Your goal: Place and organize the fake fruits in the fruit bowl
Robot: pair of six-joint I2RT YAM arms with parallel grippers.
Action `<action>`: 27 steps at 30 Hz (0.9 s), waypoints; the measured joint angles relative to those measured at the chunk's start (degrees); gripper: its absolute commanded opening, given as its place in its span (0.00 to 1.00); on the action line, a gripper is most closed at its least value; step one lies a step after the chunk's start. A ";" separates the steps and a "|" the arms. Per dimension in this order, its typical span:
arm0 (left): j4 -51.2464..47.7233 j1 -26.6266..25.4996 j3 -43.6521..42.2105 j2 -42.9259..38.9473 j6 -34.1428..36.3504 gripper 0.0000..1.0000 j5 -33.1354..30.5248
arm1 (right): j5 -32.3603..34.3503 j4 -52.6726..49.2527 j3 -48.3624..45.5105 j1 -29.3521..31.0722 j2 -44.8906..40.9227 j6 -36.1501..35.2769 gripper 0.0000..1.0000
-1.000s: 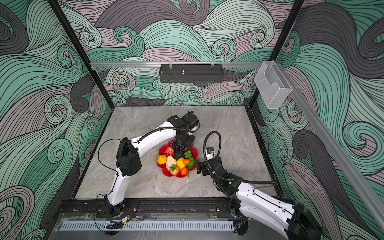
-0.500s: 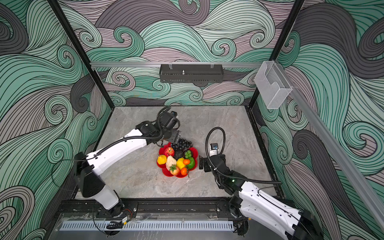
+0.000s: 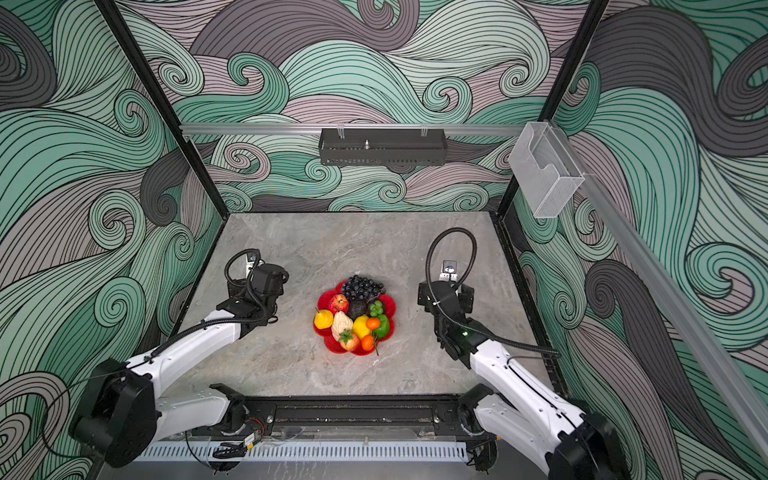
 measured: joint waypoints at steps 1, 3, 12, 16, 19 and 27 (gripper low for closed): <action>0.96 1.01 0.37 1.29 0.61 0.97 0.24 | 0.02 1.05 -0.15 -1.18 1.18 -0.44 0.99; 2.86 3.50 2.12 5.01 2.12 0.97 0.70 | 0.61 3.89 -0.57 -3.10 4.61 -2.43 0.99; 16.96 12.90 0.90 15.89 10.36 0.96 14.84 | 6.75 21.18 -1.18 -5.95 22.27 -14.27 0.99; 23.43 15.72 -2.47 16.81 11.80 0.97 19.23 | 4.37 31.43 -3.74 -8.94 28.37 -19.26 0.99; 26.86 18.27 -4.85 16.83 11.85 0.98 22.64 | -1.14 39.12 -5.88 -12.61 29.70 -20.55 0.99; 31.74 19.67 -6.32 16.33 11.23 0.99 25.49 | -17.66 56.65 -12.50 -22.84 32.46 -18.21 0.99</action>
